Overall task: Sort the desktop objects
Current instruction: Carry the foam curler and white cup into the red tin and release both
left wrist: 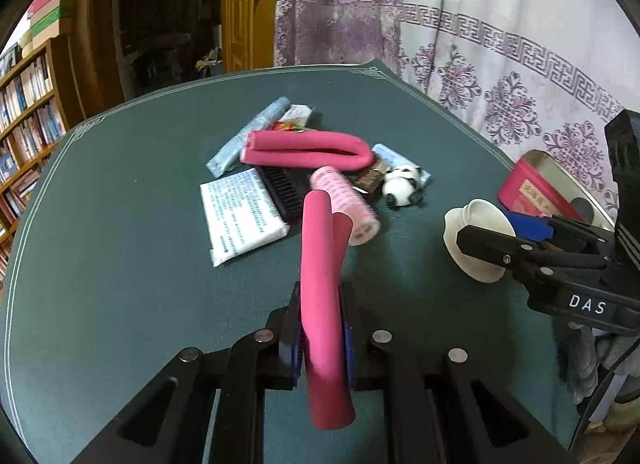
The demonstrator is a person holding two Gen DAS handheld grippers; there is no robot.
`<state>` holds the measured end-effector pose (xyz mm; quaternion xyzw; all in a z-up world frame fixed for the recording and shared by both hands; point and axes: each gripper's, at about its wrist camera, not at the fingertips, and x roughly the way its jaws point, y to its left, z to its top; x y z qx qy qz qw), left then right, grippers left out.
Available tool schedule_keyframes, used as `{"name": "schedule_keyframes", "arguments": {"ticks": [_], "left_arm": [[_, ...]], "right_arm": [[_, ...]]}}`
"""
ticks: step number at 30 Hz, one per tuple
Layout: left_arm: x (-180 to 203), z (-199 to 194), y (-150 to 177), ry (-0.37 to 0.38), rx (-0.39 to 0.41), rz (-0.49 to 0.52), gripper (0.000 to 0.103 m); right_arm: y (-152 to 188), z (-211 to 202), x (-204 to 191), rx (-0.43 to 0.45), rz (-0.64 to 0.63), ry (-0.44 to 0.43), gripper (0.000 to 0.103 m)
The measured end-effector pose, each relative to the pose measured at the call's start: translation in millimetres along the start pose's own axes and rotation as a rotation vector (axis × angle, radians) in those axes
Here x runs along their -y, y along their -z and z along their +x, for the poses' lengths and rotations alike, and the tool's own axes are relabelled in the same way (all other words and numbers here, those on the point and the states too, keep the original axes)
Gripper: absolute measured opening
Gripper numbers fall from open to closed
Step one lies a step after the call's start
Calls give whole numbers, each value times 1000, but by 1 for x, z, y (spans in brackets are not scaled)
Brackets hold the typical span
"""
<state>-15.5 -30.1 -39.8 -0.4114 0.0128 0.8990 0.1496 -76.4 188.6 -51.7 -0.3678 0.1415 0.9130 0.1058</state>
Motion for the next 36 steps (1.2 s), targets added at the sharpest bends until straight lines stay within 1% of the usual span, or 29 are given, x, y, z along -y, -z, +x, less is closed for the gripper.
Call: {"name": "schedule_keyframes", "arguments": {"ticks": [8, 14, 19, 24, 27, 30, 36], "left_arm": [[22, -8, -1, 33, 19, 30, 16], [43, -11, -6, 62, 29, 60, 16], [65, -11, -15, 101, 32, 91, 16], [94, -8, -26, 139, 33, 139, 16], [109, -8, -32, 159, 36, 162, 16], [125, -7, -39, 177, 43, 188, 16], [154, -1, -49, 229, 38, 229, 16]], "right_arm": [[4, -37, 8, 64, 24, 3, 64], [10, -72, 26, 122, 57, 35, 64], [20, -104, 50, 161, 93, 91, 65], [32, -134, 82, 197, 143, 169, 65], [38, -145, 103, 207, 185, 211, 65], [45, -153, 120, 203, 214, 234, 65], [60, -163, 136, 178, 213, 263, 65]]}}
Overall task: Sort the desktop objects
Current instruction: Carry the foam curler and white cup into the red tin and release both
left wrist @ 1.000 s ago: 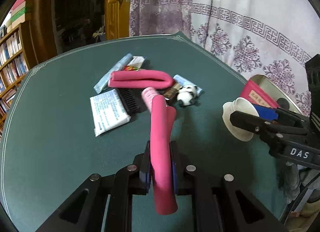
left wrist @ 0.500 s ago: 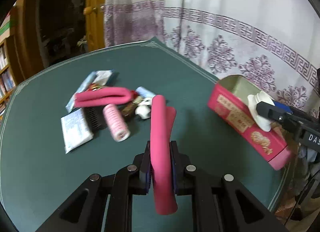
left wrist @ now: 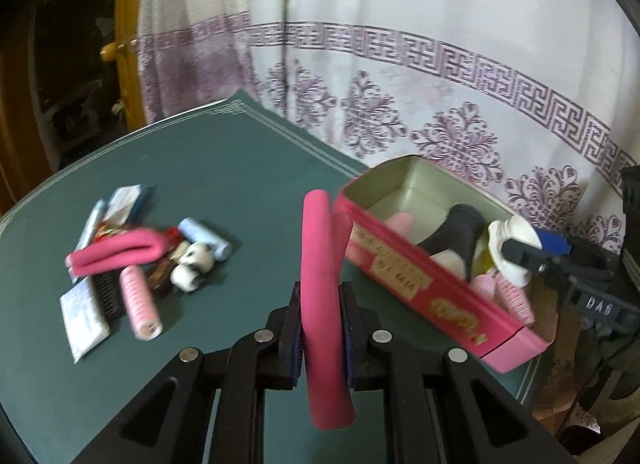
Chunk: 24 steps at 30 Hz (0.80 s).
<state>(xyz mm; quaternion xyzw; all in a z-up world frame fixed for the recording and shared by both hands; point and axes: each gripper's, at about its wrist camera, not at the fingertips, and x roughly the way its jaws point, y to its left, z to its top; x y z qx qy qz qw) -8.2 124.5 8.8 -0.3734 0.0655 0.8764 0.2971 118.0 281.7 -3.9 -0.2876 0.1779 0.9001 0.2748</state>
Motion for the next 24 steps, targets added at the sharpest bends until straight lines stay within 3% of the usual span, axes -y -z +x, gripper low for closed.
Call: {"name": "schedule_keyframes", "arguments": {"ticks": [6, 24], "left_arm": [[30, 13, -17, 43, -1, 61, 16], [82, 61, -57, 166, -34, 108, 16]], "right_arm": [[9, -1, 18, -15, 21, 6, 65], [17, 1, 24, -30, -10, 1, 65]]}}
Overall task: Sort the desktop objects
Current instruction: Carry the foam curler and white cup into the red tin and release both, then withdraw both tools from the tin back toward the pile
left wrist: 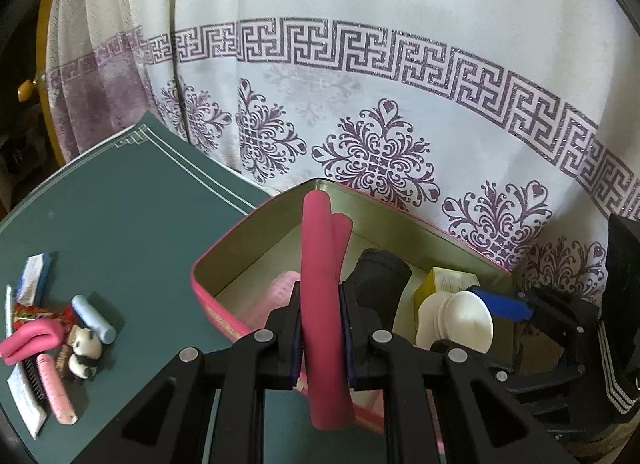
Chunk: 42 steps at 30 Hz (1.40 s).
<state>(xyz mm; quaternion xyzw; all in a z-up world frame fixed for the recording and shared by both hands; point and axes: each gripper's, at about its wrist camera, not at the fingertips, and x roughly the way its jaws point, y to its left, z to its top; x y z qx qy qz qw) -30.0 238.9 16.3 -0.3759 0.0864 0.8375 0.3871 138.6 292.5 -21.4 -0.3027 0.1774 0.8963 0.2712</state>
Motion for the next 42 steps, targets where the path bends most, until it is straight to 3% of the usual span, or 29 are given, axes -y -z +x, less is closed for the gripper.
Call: {"name": "schedule_keyframes", "arguments": {"ticks": [3, 5, 6, 7, 19, 33, 42], "left_arm": [[-2, 7, -1, 29, -16, -23, 17], [-4, 9, 0, 31, -24, -39, 34], [-5, 9, 1, 23, -19, -44, 57], [-7, 5, 2, 9, 0, -50, 61], [-22, -11, 9, -26, 22, -64, 61], [-59, -38, 29, -90, 35, -157, 63], [-71, -56, 43, -187, 61, -144, 63]], "right_arm": [[-1, 2, 5, -2, 30, 2, 68], [-2, 4, 9, -4, 53, 1, 71], [-2, 3, 10, -1, 60, 3, 72], [-2, 3, 11, -1, 64, 3, 72], [-8, 1, -2, 17, 57, -5, 72], [-18, 1, -34, 40, 21, -36, 74], [-21, 3, -58, 39, -12, -59, 74]]}}
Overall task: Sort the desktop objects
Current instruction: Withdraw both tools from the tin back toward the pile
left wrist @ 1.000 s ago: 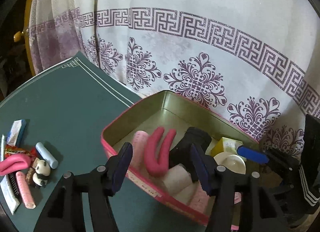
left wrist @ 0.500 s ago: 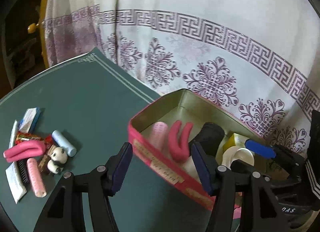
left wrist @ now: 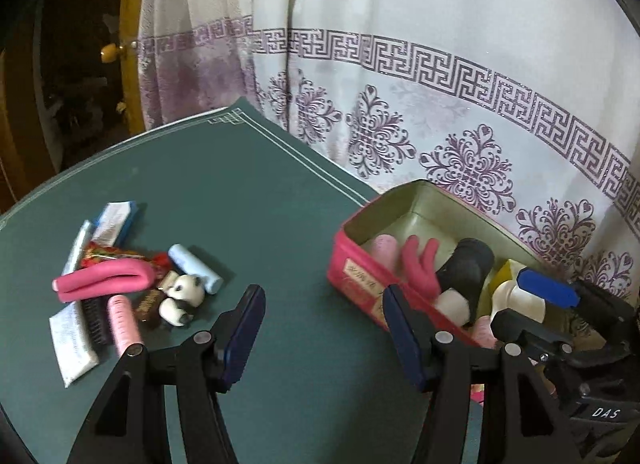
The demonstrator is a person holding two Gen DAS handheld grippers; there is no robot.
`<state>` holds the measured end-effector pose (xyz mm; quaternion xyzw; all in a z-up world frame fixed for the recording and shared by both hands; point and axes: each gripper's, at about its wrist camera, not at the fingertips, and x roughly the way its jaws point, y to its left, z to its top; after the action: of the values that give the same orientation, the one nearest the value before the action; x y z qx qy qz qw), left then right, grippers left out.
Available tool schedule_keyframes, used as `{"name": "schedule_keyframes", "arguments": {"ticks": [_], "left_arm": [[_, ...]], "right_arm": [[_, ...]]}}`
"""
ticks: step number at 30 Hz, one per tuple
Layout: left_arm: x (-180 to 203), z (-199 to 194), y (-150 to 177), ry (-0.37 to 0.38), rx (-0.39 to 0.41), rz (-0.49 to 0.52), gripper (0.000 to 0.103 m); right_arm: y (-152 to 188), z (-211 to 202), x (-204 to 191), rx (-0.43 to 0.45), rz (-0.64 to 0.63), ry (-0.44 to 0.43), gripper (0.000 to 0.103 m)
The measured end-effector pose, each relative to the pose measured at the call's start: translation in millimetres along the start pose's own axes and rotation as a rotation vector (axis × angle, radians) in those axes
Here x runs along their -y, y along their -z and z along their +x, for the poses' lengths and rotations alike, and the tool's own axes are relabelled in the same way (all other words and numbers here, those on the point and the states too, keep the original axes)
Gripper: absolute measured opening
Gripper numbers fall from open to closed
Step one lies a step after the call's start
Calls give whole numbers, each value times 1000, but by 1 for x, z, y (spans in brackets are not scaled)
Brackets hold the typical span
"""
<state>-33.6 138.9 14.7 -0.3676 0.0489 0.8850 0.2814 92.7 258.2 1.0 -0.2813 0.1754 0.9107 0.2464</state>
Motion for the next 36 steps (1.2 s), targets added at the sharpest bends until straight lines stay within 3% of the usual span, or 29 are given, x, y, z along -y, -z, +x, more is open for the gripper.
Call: {"name": "schedule_keyframes", "arguments": {"ticks": [15, 36], "left_arm": [[-50, -25, 21, -89, 9, -63, 63], [-188, -46, 66, -279, -25, -328, 63]], "right_arm": [[-4, 19, -49, -26, -53, -79, 74], [-9, 56, -105, -86, -114, -159, 74]]}}
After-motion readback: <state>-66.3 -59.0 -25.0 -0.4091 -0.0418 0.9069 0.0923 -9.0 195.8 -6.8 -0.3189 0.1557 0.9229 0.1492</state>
